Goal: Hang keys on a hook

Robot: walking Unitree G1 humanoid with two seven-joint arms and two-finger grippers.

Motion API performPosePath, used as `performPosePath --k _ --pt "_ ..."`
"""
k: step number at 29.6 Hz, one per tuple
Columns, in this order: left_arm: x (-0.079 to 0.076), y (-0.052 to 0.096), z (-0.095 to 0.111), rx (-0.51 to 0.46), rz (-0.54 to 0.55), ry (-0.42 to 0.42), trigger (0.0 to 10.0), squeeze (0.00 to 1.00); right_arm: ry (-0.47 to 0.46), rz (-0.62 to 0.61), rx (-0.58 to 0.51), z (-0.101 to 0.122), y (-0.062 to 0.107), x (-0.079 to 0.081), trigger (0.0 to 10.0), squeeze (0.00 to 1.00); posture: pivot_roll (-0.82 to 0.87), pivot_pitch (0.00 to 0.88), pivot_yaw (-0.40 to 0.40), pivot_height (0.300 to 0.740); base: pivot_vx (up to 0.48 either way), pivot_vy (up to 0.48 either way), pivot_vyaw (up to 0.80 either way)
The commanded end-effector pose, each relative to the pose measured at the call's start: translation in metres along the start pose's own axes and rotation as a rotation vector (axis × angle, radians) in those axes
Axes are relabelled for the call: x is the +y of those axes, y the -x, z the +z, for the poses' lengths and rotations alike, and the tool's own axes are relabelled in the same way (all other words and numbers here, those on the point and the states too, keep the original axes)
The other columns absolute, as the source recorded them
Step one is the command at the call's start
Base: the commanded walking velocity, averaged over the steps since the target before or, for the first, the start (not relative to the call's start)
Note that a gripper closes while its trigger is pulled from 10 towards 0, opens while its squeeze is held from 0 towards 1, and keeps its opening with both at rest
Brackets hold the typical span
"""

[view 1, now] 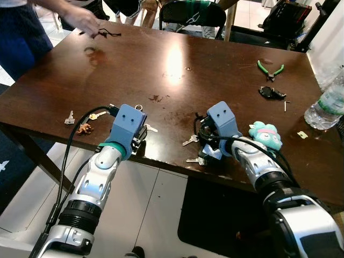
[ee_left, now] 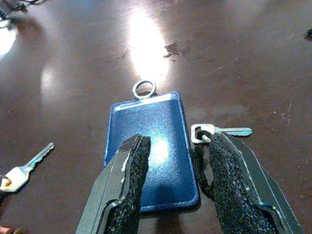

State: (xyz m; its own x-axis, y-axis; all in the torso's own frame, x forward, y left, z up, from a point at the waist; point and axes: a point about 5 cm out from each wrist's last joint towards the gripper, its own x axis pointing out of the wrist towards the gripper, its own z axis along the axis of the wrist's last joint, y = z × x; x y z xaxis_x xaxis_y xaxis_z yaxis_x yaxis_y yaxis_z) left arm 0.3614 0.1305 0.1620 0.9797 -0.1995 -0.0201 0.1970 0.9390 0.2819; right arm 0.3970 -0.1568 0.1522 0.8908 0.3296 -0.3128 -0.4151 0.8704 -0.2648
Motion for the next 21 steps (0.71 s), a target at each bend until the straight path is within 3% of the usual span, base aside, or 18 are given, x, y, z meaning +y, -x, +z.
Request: performPosePath --k 1,6,8,10,14,18,19,20,21 --pt "-0.001 0.001 -0.007 0.022 0.000 0.008 10.0 0.00 -0.076 0.003 0.131 -0.031 0.002 0.007 0.0 0.00 -0.08 0.135 0.040 0.740 0.000 0.000 0.00" --pt "-0.001 0.001 -0.007 0.020 0.005 0.016 10.0 0.00 -0.152 -0.003 0.155 -0.036 0.003 0.007 0.0 0.00 -0.09 0.136 0.037 0.740 0.000 0.000 0.00" --pt "-0.001 0.001 -0.007 0.018 0.008 0.027 10.0 0.00 -0.126 -0.005 0.173 -0.038 0.004 0.005 0.0 0.00 -0.09 0.134 0.035 0.740 0.000 0.000 0.00" --pt "-0.001 0.002 -0.005 0.010 0.012 0.034 10.0 0.00 -0.011 -0.005 0.207 -0.041 0.006 -0.001 0.0 0.00 -0.10 0.131 0.036 0.740 0.000 0.000 0.00" --pt "0.000 0.004 -0.003 0.001 0.013 0.036 10.0 0.00 0.052 -0.021 0.183 -0.031 0.007 -0.010 0.0 0.00 -0.09 0.129 0.037 0.740 0.000 0.000 0.00" --pt "0.000 0.005 -0.001 -0.008 0.015 0.037 10.0 0.00 0.015 -0.040 0.086 -0.009 0.006 -0.019 0.0 0.00 -0.09 0.128 0.039 0.740 0.000 0.000 0.00" --pt "0.001 0.005 0.003 -0.020 0.017 0.044 10.0 0.00 -0.043 -0.044 -0.001 0.009 0.006 -0.023 0.0 0.00 -0.09 0.126 0.041 0.740 0.000 0.000 0.00" --pt "0.001 0.005 0.003 -0.020 0.017 0.044 10.0 0.00 -0.043 -0.044 -0.001 0.009 0.006 -0.023 0.0 0.00 -0.09 0.126 0.041 0.740 0.000 0.000 0.00" --pt "0.001 0.006 0.008 -0.036 0.020 0.054 10.0 0.00 -0.097 -0.044 -0.115 0.031 0.007 -0.028 0.0 0.00 -0.09 0.123 0.043 0.740 0.000 0.000 0.00"
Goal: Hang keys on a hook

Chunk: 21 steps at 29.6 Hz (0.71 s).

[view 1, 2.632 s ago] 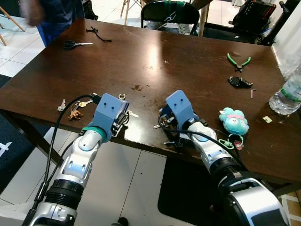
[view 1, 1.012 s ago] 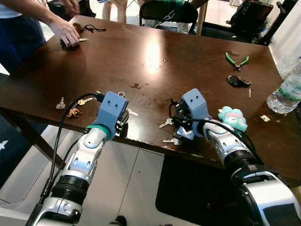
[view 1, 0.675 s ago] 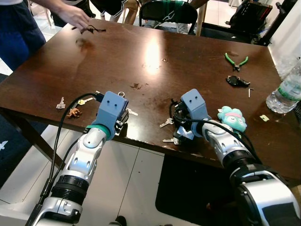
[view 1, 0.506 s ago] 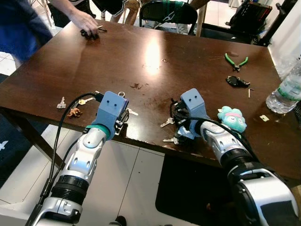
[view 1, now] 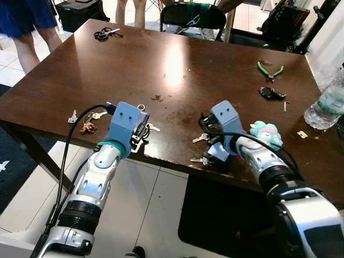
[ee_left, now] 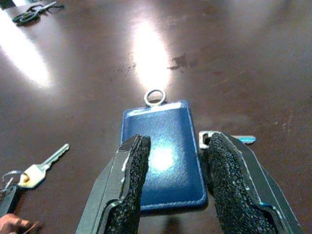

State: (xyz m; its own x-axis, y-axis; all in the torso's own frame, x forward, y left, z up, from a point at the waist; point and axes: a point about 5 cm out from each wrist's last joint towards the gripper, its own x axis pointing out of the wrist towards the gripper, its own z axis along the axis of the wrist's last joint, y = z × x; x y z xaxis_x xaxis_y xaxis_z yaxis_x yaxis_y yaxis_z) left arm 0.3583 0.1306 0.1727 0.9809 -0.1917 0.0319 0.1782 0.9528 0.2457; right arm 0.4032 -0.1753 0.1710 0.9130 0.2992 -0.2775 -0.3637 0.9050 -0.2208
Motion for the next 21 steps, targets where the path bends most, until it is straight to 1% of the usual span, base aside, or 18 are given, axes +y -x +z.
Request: performPosePath --k 1,2,3,4,6,7,8,9,11,13,15,20,21 --pt "-0.001 0.003 0.004 -0.009 0.003 0.032 10.0 0.00 -0.107 0.012 -0.239 0.046 0.003 -0.007 0.0 0.00 -0.08 0.122 0.044 0.740 0.000 0.000 0.00" --pt "-0.001 0.003 0.004 -0.009 0.003 0.032 10.0 0.00 -0.107 0.012 -0.239 0.046 0.003 -0.007 0.0 0.00 -0.08 0.122 0.044 0.740 0.000 0.000 0.00" --pt "0.000 0.003 0.011 -0.031 0.005 0.046 10.0 0.00 -0.161 0.012 -0.394 0.072 0.009 -0.010 6.0 0.00 -0.08 0.119 0.048 0.740 0.000 0.000 0.00" --pt "0.001 0.004 0.018 -0.052 0.009 0.060 10.0 0.00 -0.210 -0.005 -0.547 0.094 0.018 -0.013 10.0 0.00 -0.08 0.112 0.054 0.740 0.000 0.000 0.00" --pt "0.001 0.004 0.018 -0.052 0.009 0.060 10.0 0.00 -0.210 -0.005 -0.547 0.094 0.018 -0.013 10.0 0.00 -0.08 0.112 0.054 0.740 0.000 0.000 0.00" --pt "0.003 0.004 0.022 -0.065 0.012 0.068 10.0 0.00 -0.239 -0.019 -0.637 0.106 0.025 -0.015 10.0 0.00 -0.08 0.107 0.057 0.740 0.000 0.000 0.00" --pt "0.004 0.006 0.026 -0.078 0.011 0.071 10.0 0.00 -0.243 -0.042 -0.716 0.114 0.032 -0.013 10.0 0.00 -0.08 0.095 0.068 0.740 0.000 0.000 0.00" --pt "0.004 0.007 0.029 -0.086 0.010 0.071 10.0 0.00 -0.238 -0.053 -0.758 0.118 0.036 -0.011 10.0 0.00 -0.08 0.093 0.069 0.740 0.000 0.000 0.00" --pt "0.004 0.007 0.029 -0.086 0.010 0.071 10.0 0.00 -0.238 -0.053 -0.758 0.118 0.036 -0.011 10.0 0.00 -0.08 0.093 0.069 0.740 0.000 0.000 0.00" --pt "0.006 0.010 0.031 -0.097 0.006 0.063 10.0 0.00 -0.204 -0.053 -0.768 0.113 0.039 -0.003 10.0 0.00 -0.06 0.087 0.070 0.740 0.000 0.000 0.00" --pt "0.009 0.013 0.033 -0.099 0.010 0.057 10.0 0.00 -0.202 -0.052 -0.755 0.106 0.037 0.001 10.0 0.00 -0.06 0.085 0.071 0.740 0.000 0.000 0.00" --pt "0.010 0.014 0.033 -0.099 0.011 0.056 10.0 0.00 -0.203 -0.039 -0.742 0.103 0.036 0.004 10.0 0.00 -0.06 0.085 0.071 0.740 0.000 0.000 0.00" --pt "0.010 0.015 0.033 -0.097 0.012 0.052 10.0 0.00 -0.152 -0.034 -0.665 0.090 0.029 0.009 10.0 0.00 -0.05 0.083 0.067 0.740 0.000 0.000 0.00"
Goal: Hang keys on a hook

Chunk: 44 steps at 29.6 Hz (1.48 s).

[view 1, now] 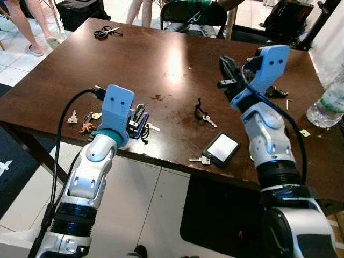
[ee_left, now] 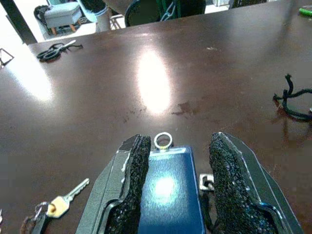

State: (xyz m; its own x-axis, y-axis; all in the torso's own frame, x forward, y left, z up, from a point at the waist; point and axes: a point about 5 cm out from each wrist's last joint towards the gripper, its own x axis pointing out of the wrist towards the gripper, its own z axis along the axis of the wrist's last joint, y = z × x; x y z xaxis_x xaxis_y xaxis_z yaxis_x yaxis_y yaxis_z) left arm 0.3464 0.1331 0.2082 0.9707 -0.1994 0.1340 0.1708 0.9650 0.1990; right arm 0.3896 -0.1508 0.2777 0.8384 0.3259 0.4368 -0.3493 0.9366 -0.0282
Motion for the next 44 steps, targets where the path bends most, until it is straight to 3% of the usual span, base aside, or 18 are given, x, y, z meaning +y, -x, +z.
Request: performPosePath --k 1,2,3,4,5,6,8,13,17,18,34,36,38,40,44 --pt "0.001 0.005 -0.001 0.005 -0.001 0.005 10.0 0.00 0.040 0.017 0.071 -0.016 0.006 0.002 10.0 0.00 -0.05 0.083 0.067 0.740 0.000 0.000 0.00" --pt "0.001 0.006 -0.002 0.011 0.000 0.002 10.0 0.00 0.096 0.008 0.184 -0.037 0.011 0.001 10.0 0.00 -0.05 0.085 0.066 0.740 0.000 0.000 0.00" --pt "0.001 0.006 -0.002 0.011 0.000 0.002 10.0 0.00 0.096 0.008 0.184 -0.037 0.011 0.001 10.0 0.00 -0.05 0.085 0.066 0.740 0.000 0.000 0.00" --pt "0.001 0.008 -0.003 0.017 0.002 0.001 10.0 0.00 0.152 0.003 0.292 -0.056 0.019 -0.002 10.0 0.00 -0.04 0.092 0.063 0.740 0.000 0.000 0.00" --pt "0.001 0.008 -0.003 0.017 0.002 0.001 10.0 0.00 0.152 0.003 0.292 -0.056 0.019 -0.002 10.0 0.00 -0.04 0.092 0.063 0.740 0.000 0.000 0.00" --pt "0.002 0.009 -0.004 0.026 0.007 0.000 10.0 0.00 0.202 0.005 0.434 -0.079 0.027 -0.003 10.0 1.00 -0.04 0.104 0.061 0.740 0.000 0.000 0.00" --pt "0.005 0.011 -0.007 0.043 0.019 -0.003 10.0 0.00 0.241 0.019 0.578 -0.098 0.035 -0.002 10.0 1.00 -0.03 0.127 0.057 0.740 0.000 0.000 0.00" --pt "0.007 0.013 -0.009 0.057 0.029 -0.006 10.0 0.00 0.239 0.036 0.628 -0.103 0.035 0.002 10.0 1.00 -0.03 0.143 0.054 0.740 0.000 0.000 0.00" --pt "0.009 0.016 -0.010 0.074 0.040 -0.007 10.0 0.00 0.157 0.035 0.646 -0.102 0.030 0.007 10.0 1.00 -0.02 0.172 0.050 0.740 0.000 0.000 0.00" --pt "0.009 0.017 -0.011 0.078 0.041 -0.007 10.0 0.00 0.126 0.021 0.641 -0.101 0.028 0.007 10.0 0.00 -0.02 0.182 0.048 0.740 0.000 0.000 0.00" --pt "0.001 0.010 -0.010 0.108 0.005 -0.005 10.0 0.00 0.112 0.015 0.635 -0.089 0.019 -0.003 10.0 0.00 -0.02 0.237 0.074 0.740 0.000 0.000 0.00" --pt "-0.002 0.005 -0.009 0.109 -0.004 -0.006 10.0 0.00 0.043 0.003 0.581 -0.078 0.011 -0.005 10.0 0.00 -0.01 0.238 0.077 0.740 0.000 0.000 0.00" --pt "-0.002 0.005 -0.009 0.109 -0.004 -0.006 10.0 0.00 0.043 0.003 0.581 -0.078 0.011 -0.005 10.0 0.00 -0.01 0.238 0.077 0.740 0.000 0.000 0.00" --pt "-0.002 0.003 -0.007 0.105 -0.006 -0.005 10.0 0.00 -0.033 -0.011 0.476 -0.058 -0.003 -0.007 10.0 0.00 -0.02 0.237 0.077 0.740 0.000 0.000 0.00" --pt "-0.003 0.005 -0.007 0.105 -0.007 -0.003 10.0 0.00 -0.067 -0.001 0.428 -0.049 -0.009 -0.007 10.0 0.00 -0.02 0.240 0.079 0.740 0.000 0.000 0.00"
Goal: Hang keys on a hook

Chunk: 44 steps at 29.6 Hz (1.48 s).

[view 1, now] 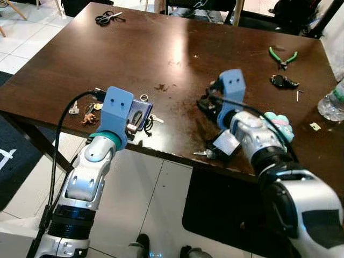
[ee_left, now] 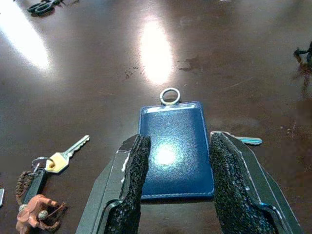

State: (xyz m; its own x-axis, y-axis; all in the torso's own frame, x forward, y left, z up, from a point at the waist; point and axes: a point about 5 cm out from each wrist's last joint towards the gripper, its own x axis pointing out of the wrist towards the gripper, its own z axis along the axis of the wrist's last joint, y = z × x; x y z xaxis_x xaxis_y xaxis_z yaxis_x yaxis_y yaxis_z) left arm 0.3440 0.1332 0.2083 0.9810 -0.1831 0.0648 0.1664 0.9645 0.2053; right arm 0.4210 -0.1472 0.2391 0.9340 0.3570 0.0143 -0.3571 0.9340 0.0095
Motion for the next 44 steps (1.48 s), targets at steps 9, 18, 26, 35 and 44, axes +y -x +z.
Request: performPosePath --k 9,18,26,35,44 --pt "-0.005 0.005 -0.010 0.045 -0.022 0.002 10.0 0.00 -0.103 0.127 0.004 -0.012 0.003 0.007 10.0 0.00 -0.02 0.248 0.089 0.740 0.000 0.000 0.00" --pt "-0.008 0.002 -0.010 0.045 -0.030 0.006 10.0 0.00 0.071 0.212 0.103 -0.036 0.009 0.012 10.0 0.00 -0.02 0.252 0.094 0.740 0.000 0.000 0.00" --pt "-0.014 -0.001 -0.010 0.047 -0.058 0.007 10.0 0.00 0.203 -0.098 0.065 -0.020 0.021 -0.035 10.0 0.00 -0.05 0.242 0.118 0.740 0.000 0.000 0.00" --pt "-0.016 -0.005 -0.008 0.038 -0.071 0.006 10.0 0.00 0.170 -0.164 0.014 -0.004 0.039 -0.068 10.0 0.00 -0.06 0.228 0.128 0.740 0.000 0.000 0.00" --pt "-0.013 -0.003 -0.010 0.041 -0.069 0.001 10.0 0.00 0.185 -0.141 0.061 -0.028 0.041 -0.060 10.0 0.00 -0.05 0.223 0.129 0.740 0.000 0.000 0.00"
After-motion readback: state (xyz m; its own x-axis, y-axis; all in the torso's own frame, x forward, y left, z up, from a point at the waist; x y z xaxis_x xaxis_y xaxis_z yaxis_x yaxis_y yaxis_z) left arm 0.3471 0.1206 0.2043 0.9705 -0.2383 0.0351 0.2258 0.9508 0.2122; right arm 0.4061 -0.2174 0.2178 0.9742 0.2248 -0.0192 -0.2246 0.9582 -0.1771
